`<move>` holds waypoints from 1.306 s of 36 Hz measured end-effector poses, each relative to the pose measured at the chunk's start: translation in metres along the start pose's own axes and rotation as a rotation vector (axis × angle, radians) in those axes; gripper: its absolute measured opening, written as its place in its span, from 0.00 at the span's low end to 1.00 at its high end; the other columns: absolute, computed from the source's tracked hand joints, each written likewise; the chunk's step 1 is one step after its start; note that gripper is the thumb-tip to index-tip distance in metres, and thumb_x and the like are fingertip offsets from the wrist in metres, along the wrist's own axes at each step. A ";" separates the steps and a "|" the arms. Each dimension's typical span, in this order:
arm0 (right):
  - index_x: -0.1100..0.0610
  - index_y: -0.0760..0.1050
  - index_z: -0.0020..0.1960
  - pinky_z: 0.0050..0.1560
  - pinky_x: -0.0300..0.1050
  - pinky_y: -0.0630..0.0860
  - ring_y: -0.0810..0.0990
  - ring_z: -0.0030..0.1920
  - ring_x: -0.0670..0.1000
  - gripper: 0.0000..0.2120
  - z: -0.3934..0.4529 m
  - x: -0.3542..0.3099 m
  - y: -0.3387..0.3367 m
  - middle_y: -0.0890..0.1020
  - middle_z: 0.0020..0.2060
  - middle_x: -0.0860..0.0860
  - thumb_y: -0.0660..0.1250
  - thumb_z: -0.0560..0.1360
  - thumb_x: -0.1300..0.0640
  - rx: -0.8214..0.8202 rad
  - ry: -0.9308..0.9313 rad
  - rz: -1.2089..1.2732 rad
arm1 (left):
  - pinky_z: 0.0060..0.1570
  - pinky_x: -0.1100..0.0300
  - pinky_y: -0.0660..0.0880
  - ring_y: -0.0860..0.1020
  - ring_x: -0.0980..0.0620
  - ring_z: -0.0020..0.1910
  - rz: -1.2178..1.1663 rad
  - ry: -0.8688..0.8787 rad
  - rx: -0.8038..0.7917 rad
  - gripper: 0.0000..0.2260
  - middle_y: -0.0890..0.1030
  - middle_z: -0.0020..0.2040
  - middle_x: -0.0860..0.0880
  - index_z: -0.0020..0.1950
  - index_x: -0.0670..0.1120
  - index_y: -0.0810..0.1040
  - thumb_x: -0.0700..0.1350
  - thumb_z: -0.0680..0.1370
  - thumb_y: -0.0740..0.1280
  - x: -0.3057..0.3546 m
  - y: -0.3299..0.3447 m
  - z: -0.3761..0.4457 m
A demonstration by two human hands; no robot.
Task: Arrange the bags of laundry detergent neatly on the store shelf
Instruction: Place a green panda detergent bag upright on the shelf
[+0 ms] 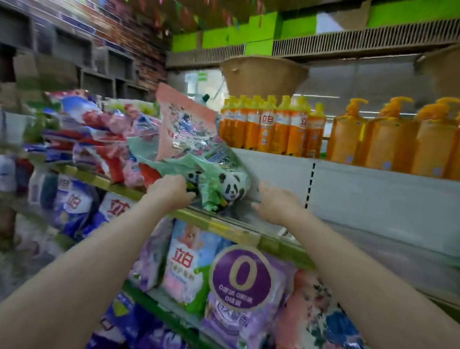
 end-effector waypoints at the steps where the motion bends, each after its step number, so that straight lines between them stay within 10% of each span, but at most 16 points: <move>1: 0.57 0.59 0.71 0.61 0.56 0.72 0.73 0.64 0.60 0.24 0.009 0.001 0.003 0.72 0.66 0.58 0.57 0.78 0.49 0.005 -0.004 0.018 | 0.53 0.53 0.73 0.75 0.41 0.58 -0.014 -0.007 -0.008 0.21 0.76 0.60 0.39 0.61 0.39 0.72 0.55 0.78 0.61 -0.001 0.004 0.006; 14: 0.65 0.70 0.64 0.58 0.43 0.69 0.73 0.63 0.58 0.16 0.135 0.019 0.029 0.74 0.64 0.60 0.59 0.79 0.59 -0.097 -0.045 0.270 | 0.56 0.55 0.72 0.74 0.42 0.61 -0.218 -0.034 -0.161 0.40 0.74 0.66 0.40 0.67 0.39 0.70 0.69 0.69 0.63 0.037 0.046 0.104; 24: 0.63 0.62 0.73 0.72 0.49 0.59 0.63 0.72 0.58 0.30 0.201 0.017 0.078 0.62 0.73 0.59 0.49 0.81 0.42 -0.240 0.043 0.631 | 0.27 0.65 0.64 0.67 0.55 0.28 -0.490 -0.123 -0.135 0.21 0.69 0.31 0.50 0.30 0.46 0.66 0.56 0.67 0.75 0.019 0.067 0.139; 35: 0.53 0.63 0.72 0.70 0.49 0.61 0.68 0.68 0.55 0.35 0.208 0.034 0.092 0.70 0.68 0.53 0.62 0.72 0.35 -0.426 0.088 0.893 | 0.50 0.55 0.77 0.78 0.50 0.42 -0.757 -0.161 -0.131 0.11 0.78 0.42 0.49 0.40 0.47 0.72 0.46 0.70 0.75 0.022 0.069 0.141; 41: 0.55 0.69 0.65 0.58 0.48 0.73 0.76 0.58 0.58 0.29 0.190 0.069 0.078 0.75 0.61 0.52 0.62 0.73 0.37 -0.296 0.181 0.897 | 0.57 0.49 0.76 0.79 0.44 0.52 -1.047 -0.270 -0.043 0.22 0.80 0.51 0.45 0.53 0.41 0.74 0.45 0.65 0.78 0.017 0.084 0.142; 47: 0.58 0.66 0.35 0.26 0.33 0.68 0.70 0.30 0.47 0.13 0.154 0.098 0.058 0.72 0.34 0.54 0.62 0.78 0.61 -0.107 0.235 0.876 | 0.59 0.48 0.75 0.78 0.42 0.55 -1.188 -0.333 0.117 0.20 0.80 0.55 0.42 0.56 0.40 0.78 0.47 0.68 0.76 0.028 0.095 0.138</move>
Point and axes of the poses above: each hand's wrist, its own z-axis towards the middle knuckle, its own y-axis out of the palm, x = y × z, the point moved 8 cm from there along z, towards the middle knuckle
